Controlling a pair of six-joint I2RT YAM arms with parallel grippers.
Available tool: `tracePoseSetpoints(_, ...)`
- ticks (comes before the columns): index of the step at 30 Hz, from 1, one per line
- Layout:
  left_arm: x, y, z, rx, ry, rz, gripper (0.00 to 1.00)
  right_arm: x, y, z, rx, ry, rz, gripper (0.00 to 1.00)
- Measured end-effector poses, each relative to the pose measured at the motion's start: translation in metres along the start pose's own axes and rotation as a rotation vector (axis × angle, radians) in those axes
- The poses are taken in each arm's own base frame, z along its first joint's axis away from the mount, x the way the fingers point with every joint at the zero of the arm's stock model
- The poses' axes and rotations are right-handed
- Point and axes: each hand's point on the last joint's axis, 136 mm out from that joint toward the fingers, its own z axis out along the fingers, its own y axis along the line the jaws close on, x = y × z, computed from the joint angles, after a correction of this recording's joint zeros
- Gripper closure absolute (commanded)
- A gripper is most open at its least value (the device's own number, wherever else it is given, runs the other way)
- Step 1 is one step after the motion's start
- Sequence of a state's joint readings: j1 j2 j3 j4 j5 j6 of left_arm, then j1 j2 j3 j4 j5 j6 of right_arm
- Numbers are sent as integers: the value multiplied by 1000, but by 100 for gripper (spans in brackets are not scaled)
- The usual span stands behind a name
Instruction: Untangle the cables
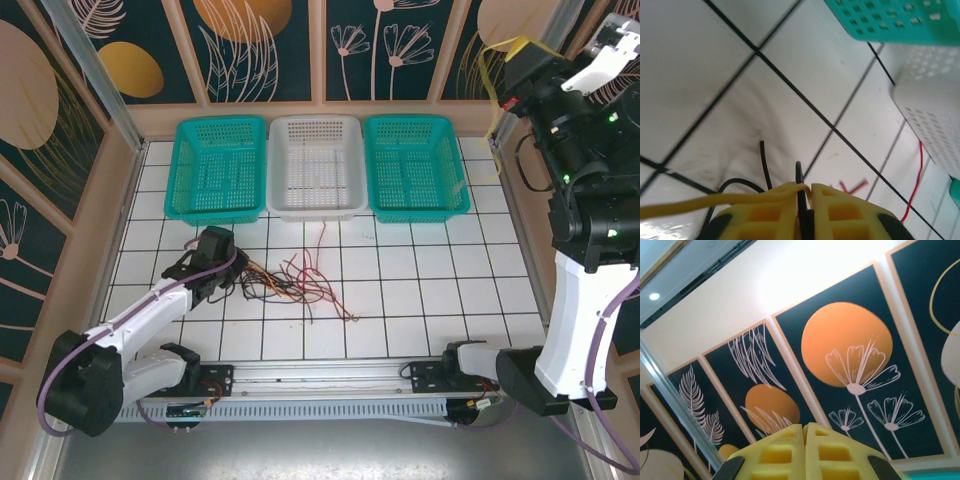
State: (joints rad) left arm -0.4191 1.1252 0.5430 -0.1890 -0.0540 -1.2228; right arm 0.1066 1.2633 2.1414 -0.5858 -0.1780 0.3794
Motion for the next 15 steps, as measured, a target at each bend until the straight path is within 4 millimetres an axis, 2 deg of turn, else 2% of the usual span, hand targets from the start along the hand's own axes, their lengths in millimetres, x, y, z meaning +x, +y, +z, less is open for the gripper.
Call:
tracePoseSetpoints(3,15,-25,1,89,41,16,4,37,-9,17,-13,93,35,100)
tracePoseSetpoints(6,32,-57,-5,178,86,56,1,82,-12,38,-28,209,68,100)
tracePoseSetpoints(9,31,-92,-17,244,75,109,1,118,-3,56,-63,304,84,100)
tracePoseSetpoints(12,12,-113,-34,283,-16,195,1,137,14,65,-113,355,86,100)
tracePoseSetpoints(15,-5,-119,-53,285,-115,323,1,142,35,71,-175,376,75,100)
